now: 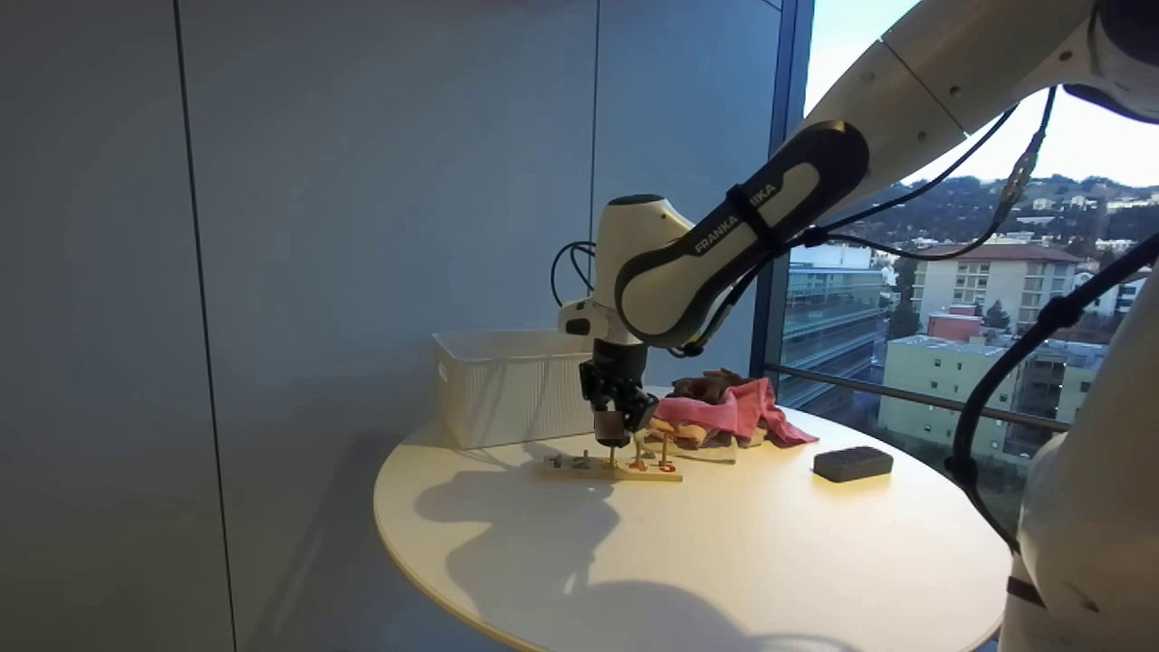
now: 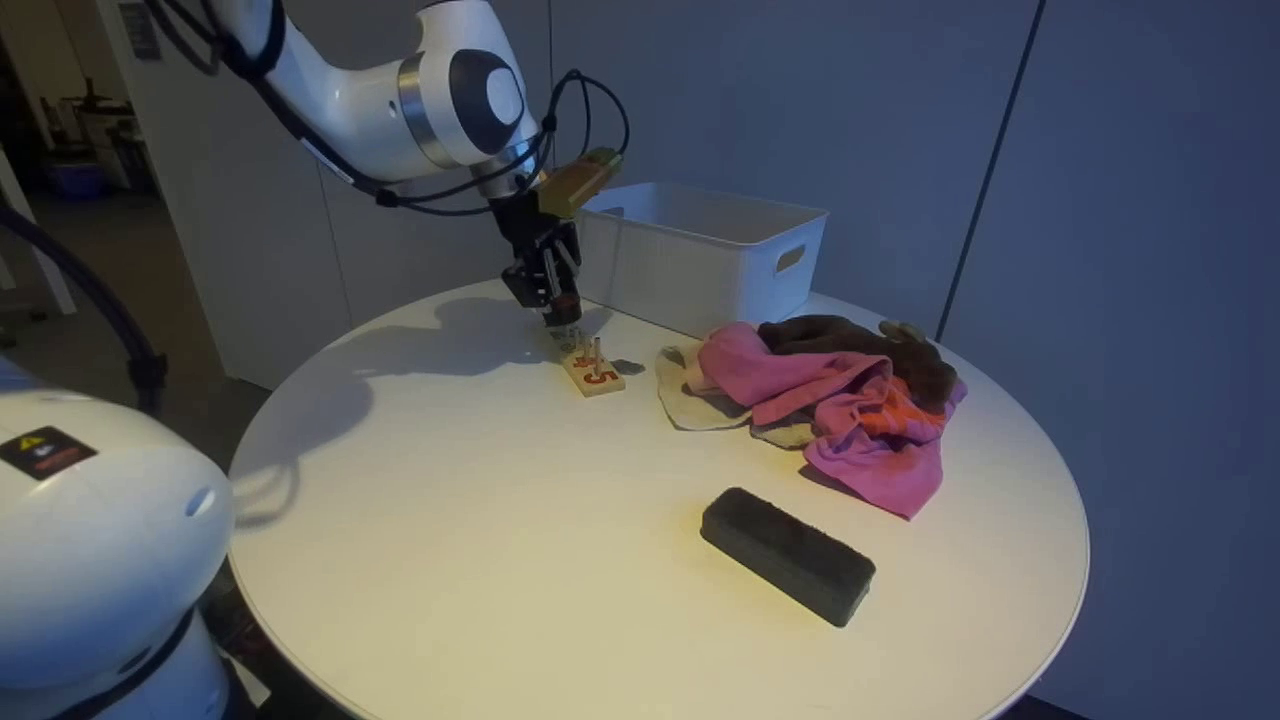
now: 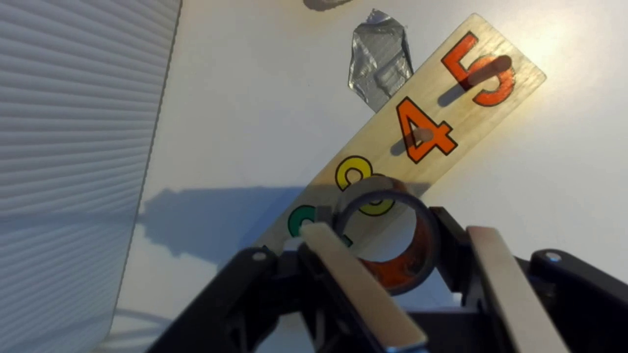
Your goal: Move the black tape to the second right position, then the third right position and finally to the third right position
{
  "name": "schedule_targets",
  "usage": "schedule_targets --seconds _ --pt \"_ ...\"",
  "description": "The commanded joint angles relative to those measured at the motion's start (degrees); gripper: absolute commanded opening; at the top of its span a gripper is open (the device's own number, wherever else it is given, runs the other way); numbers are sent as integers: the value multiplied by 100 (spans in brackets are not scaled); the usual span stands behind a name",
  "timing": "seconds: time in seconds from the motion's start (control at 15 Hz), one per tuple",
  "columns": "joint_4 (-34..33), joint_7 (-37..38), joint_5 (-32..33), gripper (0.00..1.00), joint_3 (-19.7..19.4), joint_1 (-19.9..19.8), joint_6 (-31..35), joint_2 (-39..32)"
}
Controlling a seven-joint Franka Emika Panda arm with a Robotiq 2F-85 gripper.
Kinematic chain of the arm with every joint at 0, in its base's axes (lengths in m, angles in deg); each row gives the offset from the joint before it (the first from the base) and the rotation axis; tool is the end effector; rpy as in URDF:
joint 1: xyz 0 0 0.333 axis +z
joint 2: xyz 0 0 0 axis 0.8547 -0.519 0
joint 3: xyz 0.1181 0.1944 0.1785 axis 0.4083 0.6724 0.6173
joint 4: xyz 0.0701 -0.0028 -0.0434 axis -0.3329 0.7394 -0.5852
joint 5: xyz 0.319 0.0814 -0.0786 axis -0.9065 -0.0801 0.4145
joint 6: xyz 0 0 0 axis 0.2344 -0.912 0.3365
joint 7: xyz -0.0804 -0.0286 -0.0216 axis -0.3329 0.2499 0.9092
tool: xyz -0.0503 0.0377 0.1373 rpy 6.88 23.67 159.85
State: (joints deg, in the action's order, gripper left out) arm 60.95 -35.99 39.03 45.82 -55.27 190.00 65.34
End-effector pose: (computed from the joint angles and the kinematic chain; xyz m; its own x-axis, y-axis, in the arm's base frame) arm 0.4446 0.0004 0.3719 0.0188 0.9776 -0.2098 0.9651 0.0371 0.2591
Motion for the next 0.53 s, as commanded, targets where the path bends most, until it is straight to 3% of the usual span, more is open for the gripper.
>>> schedule_targets --seconds 0.0,0.33,0.47 --pt "-219 340 363 26 91 -171 192 -300" --pt "-374 473 455 26 68 -209 170 -537" --pt "-423 464 380 76 61 -204 107 -588"
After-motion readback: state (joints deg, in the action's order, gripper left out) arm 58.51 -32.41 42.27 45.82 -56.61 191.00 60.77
